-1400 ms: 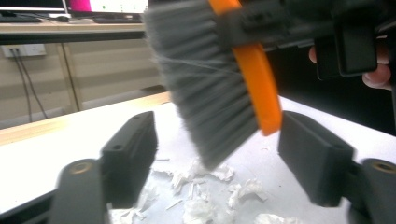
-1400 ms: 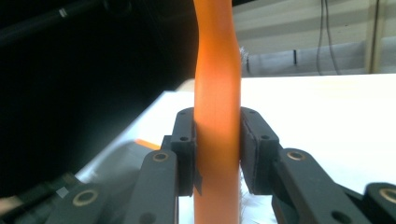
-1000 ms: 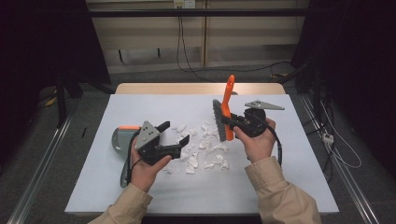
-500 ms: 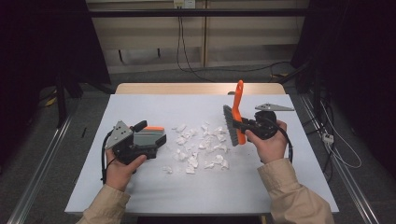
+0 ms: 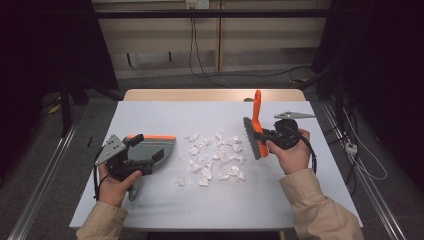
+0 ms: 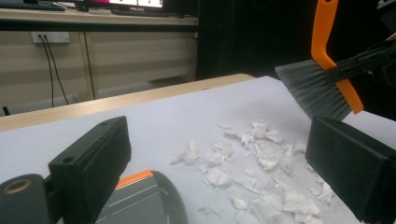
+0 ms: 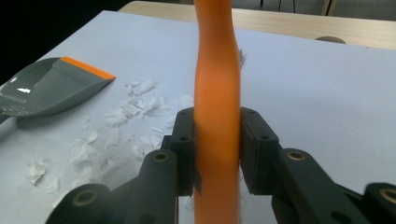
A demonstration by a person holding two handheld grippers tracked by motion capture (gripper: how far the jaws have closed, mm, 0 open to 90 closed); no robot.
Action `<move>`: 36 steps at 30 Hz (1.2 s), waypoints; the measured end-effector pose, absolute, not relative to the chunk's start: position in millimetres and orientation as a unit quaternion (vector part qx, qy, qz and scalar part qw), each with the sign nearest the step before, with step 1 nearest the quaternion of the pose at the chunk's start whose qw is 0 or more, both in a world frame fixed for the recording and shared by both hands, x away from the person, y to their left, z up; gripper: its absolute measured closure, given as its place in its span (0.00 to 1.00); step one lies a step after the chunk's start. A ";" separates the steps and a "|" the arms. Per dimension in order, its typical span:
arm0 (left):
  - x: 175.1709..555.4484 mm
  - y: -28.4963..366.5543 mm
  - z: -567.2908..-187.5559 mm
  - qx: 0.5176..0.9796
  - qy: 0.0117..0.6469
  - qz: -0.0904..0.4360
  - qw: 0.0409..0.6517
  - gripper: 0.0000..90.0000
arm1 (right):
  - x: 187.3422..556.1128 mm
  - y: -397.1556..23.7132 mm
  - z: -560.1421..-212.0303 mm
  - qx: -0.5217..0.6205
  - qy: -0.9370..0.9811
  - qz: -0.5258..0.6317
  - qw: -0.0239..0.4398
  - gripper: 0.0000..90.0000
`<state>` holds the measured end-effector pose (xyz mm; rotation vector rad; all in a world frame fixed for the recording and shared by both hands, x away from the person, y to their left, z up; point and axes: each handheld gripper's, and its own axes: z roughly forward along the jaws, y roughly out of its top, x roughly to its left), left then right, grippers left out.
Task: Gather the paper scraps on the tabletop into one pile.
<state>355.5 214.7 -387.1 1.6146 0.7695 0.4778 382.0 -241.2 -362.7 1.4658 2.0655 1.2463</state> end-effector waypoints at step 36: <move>353.2 229.4 -401.7 0.698 0.340 0.196 0.599 0.06 | 435.3 -247.8 -403.7 0.541 0.752 0.330 0.183 0.77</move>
